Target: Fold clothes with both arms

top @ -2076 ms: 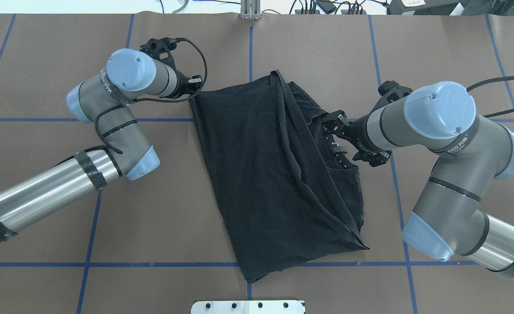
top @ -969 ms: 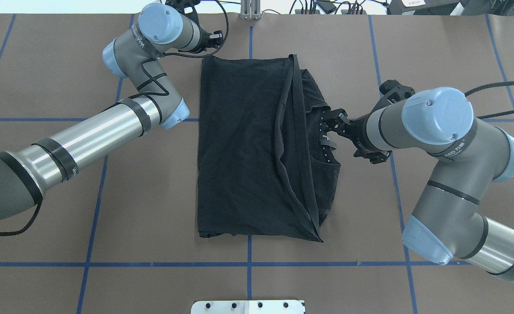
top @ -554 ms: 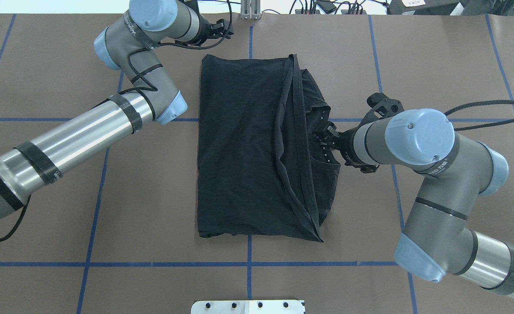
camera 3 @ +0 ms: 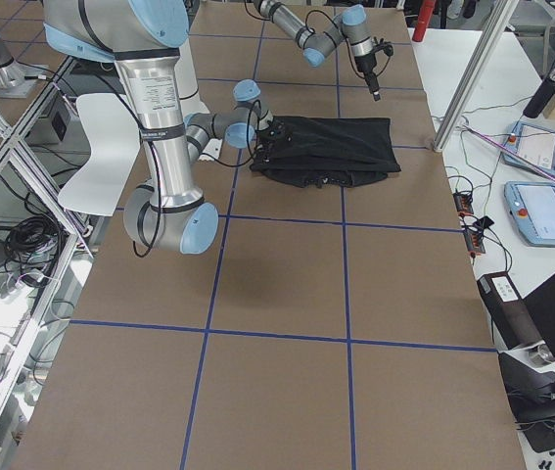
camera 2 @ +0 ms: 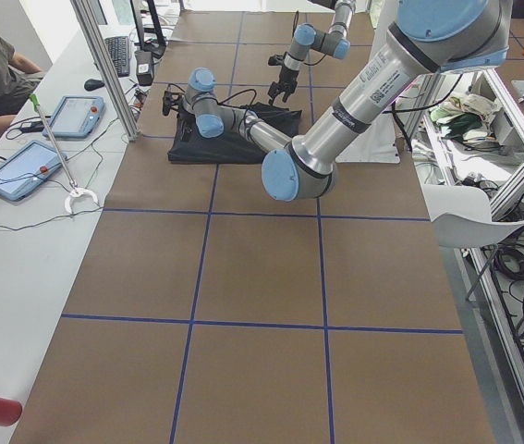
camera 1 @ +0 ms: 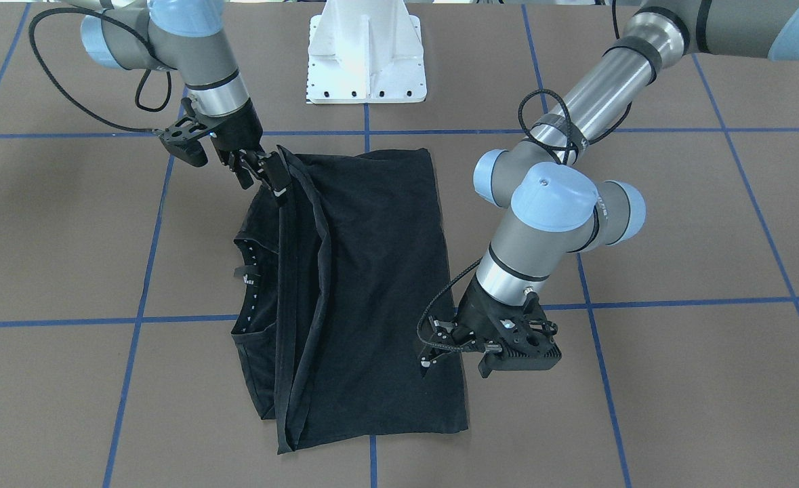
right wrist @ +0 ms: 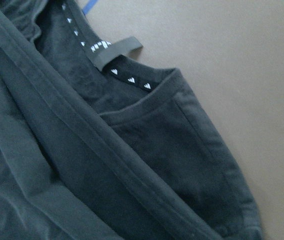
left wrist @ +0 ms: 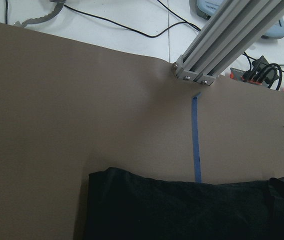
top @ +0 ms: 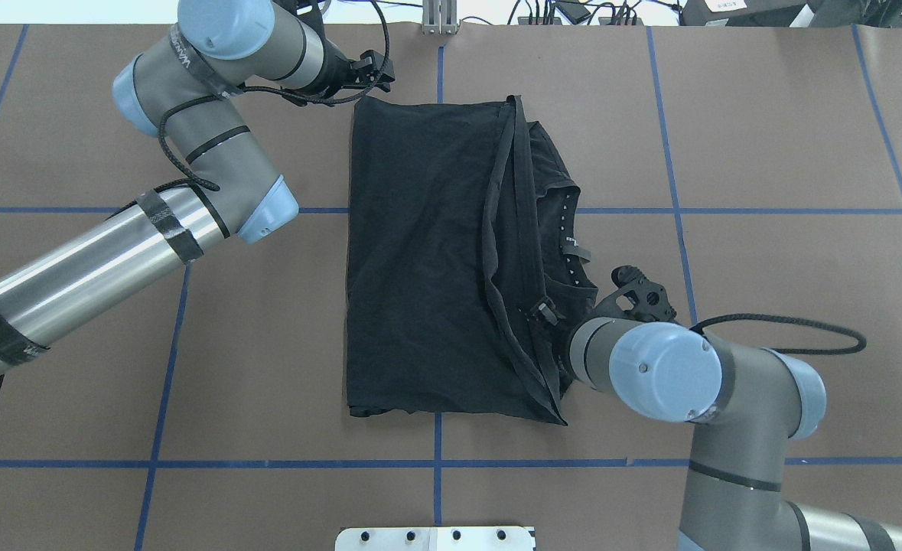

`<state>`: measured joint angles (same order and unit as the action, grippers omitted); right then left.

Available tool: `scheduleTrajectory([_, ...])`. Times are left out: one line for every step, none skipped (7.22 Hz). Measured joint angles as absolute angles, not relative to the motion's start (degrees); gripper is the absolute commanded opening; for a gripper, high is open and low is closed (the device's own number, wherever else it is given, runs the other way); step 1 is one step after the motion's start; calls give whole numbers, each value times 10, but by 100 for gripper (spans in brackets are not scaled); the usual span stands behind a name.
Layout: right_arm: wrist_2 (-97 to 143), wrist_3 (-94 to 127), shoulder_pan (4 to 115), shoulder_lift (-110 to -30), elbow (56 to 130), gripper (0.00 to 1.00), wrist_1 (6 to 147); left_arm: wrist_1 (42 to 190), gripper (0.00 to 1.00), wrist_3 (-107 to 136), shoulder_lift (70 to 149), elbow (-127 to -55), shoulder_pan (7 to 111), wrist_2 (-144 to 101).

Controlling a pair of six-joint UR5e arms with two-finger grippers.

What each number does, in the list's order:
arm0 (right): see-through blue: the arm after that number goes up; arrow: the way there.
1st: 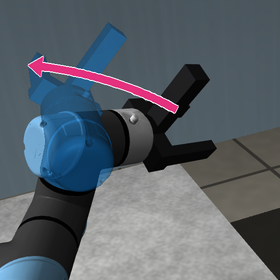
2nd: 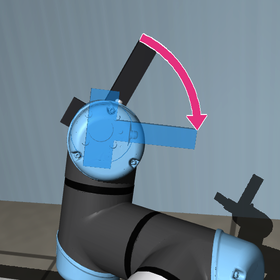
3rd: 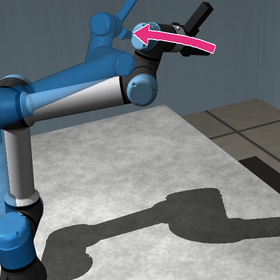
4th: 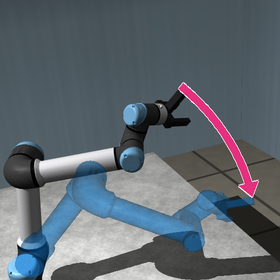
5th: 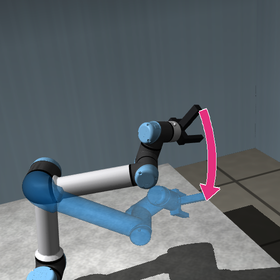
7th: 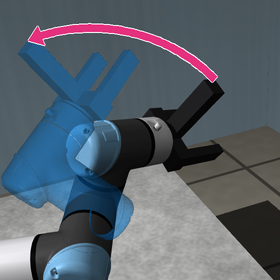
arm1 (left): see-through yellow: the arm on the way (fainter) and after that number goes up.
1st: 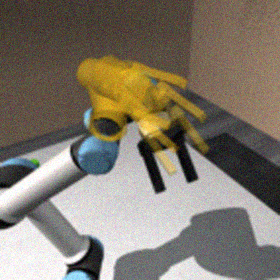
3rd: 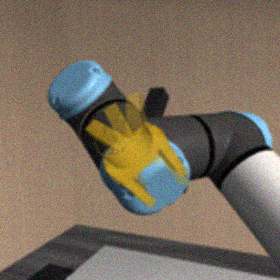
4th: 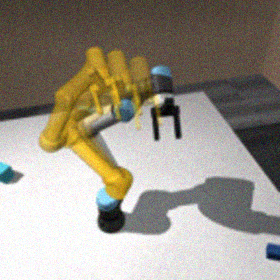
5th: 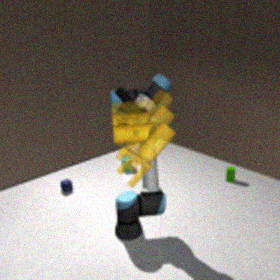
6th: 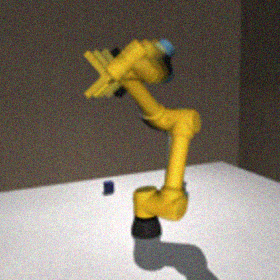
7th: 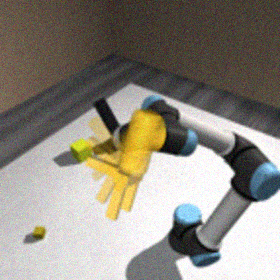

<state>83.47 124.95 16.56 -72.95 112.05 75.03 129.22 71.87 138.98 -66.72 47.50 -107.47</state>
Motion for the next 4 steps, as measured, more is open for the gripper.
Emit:
scheduleTrajectory([814,1284,140,-736,1120,100,750,1290,99,722,1389,-670,474,-1075])
scheduleTrajectory([797,1315,124,-742,1118,100,750,1290,99,727,1389,-670,474,-1075])
scheduleTrajectory([788,1331,118,-744,1114,100,750,1289,99,731,1389,-670,474,-1075])
scheduleTrajectory([784,1338,117,-744,1104,99,750,1289,99,734,1389,-671,473,-1075])
